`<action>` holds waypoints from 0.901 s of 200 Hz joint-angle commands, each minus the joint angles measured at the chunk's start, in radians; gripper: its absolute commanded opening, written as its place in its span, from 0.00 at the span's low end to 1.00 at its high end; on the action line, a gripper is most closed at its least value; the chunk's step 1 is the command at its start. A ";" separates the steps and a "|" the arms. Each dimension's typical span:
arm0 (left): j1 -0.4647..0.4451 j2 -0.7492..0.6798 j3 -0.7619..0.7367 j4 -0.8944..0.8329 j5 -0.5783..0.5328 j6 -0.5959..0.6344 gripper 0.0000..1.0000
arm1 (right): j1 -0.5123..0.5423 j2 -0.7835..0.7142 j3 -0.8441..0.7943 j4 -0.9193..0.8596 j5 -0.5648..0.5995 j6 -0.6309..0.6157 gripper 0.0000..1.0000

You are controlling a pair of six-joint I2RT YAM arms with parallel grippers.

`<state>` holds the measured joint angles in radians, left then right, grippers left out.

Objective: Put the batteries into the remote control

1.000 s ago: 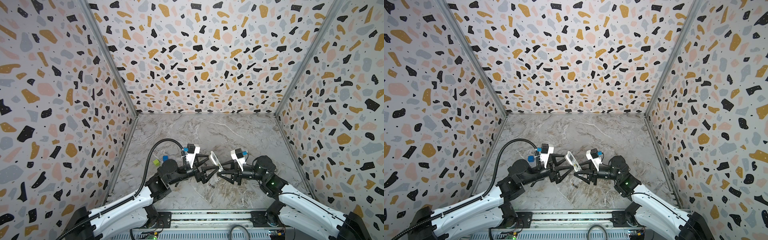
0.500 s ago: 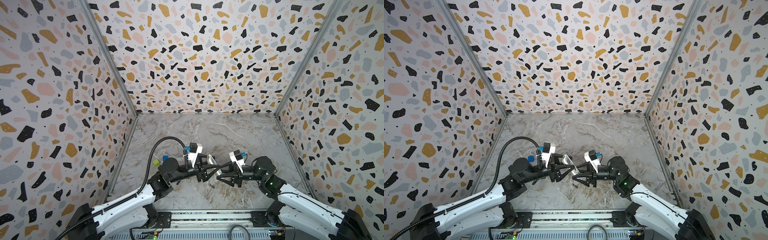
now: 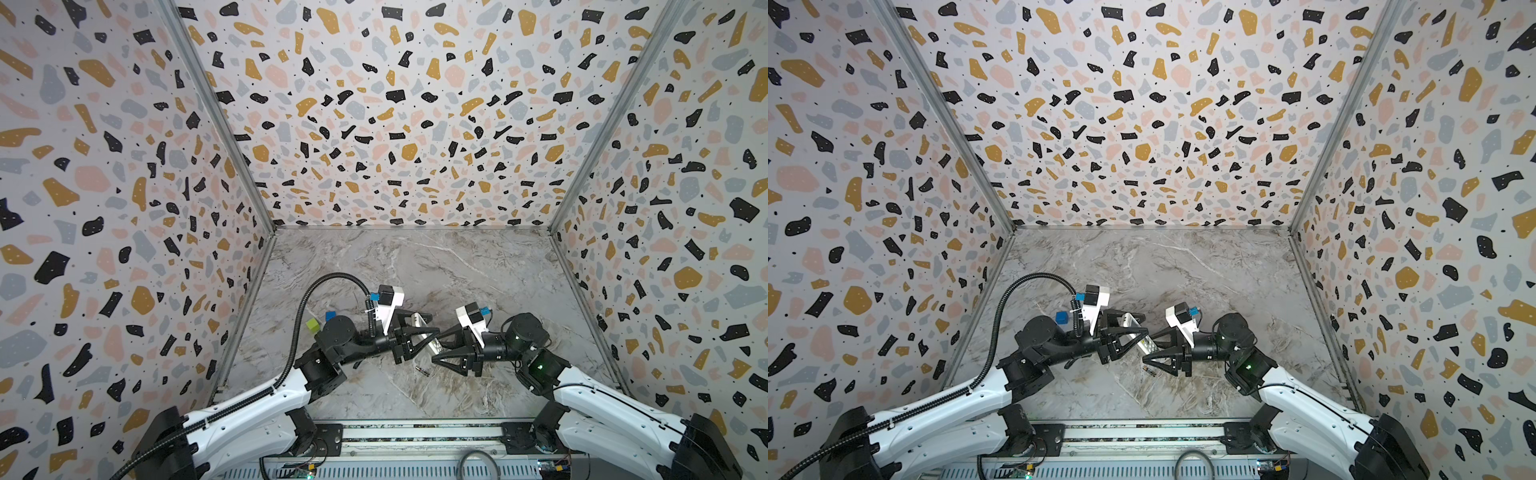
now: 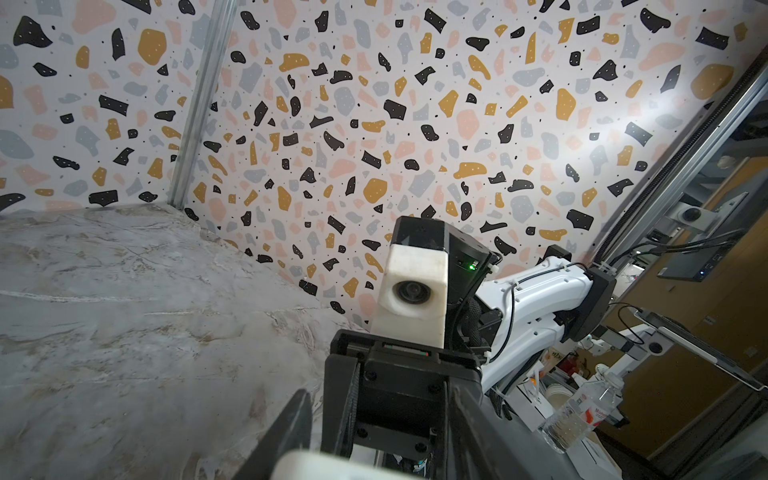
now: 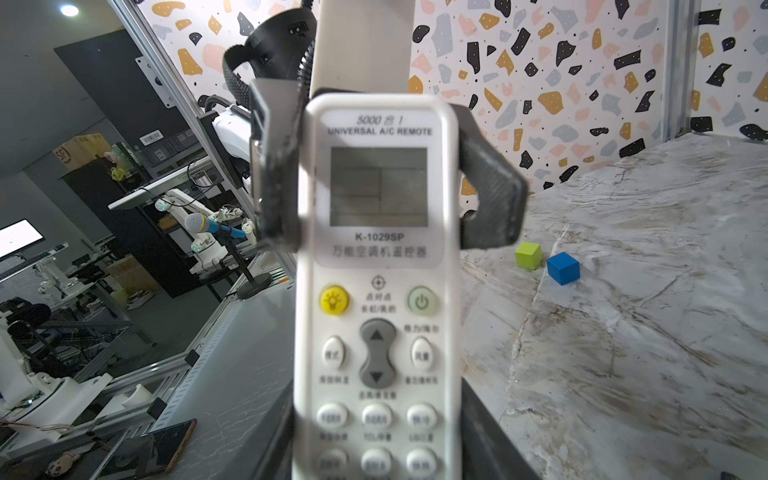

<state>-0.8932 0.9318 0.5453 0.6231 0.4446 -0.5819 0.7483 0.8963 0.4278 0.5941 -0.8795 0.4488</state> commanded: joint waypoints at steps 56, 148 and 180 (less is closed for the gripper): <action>-0.004 0.028 0.013 0.116 -0.029 -0.062 0.02 | 0.009 -0.041 0.055 -0.082 0.122 -0.042 0.49; -0.003 0.067 0.087 -0.090 -0.261 -0.191 0.00 | 0.053 -0.069 0.137 -0.381 0.476 -0.184 0.86; -0.003 0.070 0.098 -0.157 -0.332 -0.226 0.00 | 0.118 -0.049 0.165 -0.444 0.603 -0.230 0.84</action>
<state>-0.8932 1.0073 0.6090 0.4973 0.1932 -0.7647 0.8249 0.8452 0.5358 0.2306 -0.4133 0.2787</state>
